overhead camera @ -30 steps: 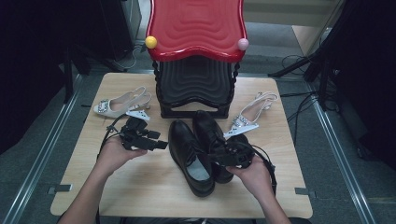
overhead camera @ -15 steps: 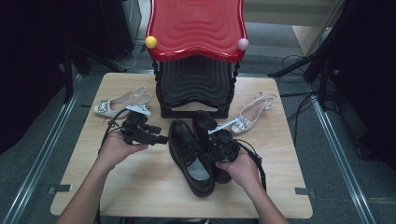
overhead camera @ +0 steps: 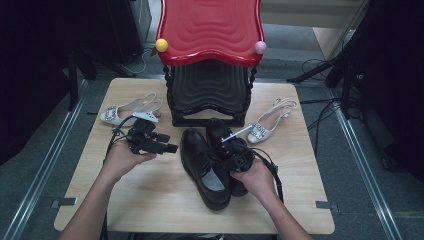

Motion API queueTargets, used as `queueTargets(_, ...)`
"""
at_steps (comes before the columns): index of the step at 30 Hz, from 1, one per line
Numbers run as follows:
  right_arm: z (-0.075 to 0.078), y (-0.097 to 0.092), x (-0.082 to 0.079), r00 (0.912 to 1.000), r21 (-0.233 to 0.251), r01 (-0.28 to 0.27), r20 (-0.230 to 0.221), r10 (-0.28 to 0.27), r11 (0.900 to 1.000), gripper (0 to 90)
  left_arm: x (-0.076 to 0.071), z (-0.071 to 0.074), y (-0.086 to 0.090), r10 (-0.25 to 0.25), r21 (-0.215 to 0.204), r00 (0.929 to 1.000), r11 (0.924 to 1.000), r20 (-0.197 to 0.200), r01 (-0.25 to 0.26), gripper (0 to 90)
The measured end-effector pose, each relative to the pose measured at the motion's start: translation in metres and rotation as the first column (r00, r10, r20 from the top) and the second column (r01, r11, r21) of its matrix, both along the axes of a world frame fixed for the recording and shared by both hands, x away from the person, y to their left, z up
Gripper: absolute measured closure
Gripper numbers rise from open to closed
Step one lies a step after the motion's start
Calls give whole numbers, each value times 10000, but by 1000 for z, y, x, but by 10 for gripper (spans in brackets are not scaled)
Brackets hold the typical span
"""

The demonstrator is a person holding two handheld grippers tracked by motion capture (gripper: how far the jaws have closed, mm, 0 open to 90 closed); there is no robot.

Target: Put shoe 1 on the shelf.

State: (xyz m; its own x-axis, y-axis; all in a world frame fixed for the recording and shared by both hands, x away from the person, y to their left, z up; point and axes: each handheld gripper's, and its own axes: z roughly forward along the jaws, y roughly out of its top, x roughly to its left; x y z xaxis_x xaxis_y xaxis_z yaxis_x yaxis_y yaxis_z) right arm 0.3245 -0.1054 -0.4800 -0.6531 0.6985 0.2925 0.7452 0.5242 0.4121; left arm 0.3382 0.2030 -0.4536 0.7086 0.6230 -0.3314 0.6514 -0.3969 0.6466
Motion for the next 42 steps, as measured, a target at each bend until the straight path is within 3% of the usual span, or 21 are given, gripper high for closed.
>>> queueTargets(9, 4, -12, -2, 9992, 242, -159, -365, 168, 9996, 830, 0, 0, 6, 65, 65, 9999, 10000, 108, -66, 367)
queueTargets(18, 22, -35, -2, 9972, 1488, -60, -724, 169, 9888, 833, -4, -1, 24, 530, 86, 9985, 9986, 122, -531, 366)
queueTargets(30, 64, -54, -7, 9979, 2731, -164, -559, 328, 9618, 832, -11, -3, 36, 765, 247, 9968, 9967, 217, -770, 358)
queueTargets(36, 81, -57, 1, 9985, 3450, 44, -522, 145, 9386, 832, -13, -3, 38, 738, 303, 9969, 9967, 271, -746, 358)
queueTargets(42, 101, -56, 18, 9988, 3772, 483, -90, -485, 9249, 831, -14, -3, 39, 744, 297, 9968, 9967, 296, -752, 358)
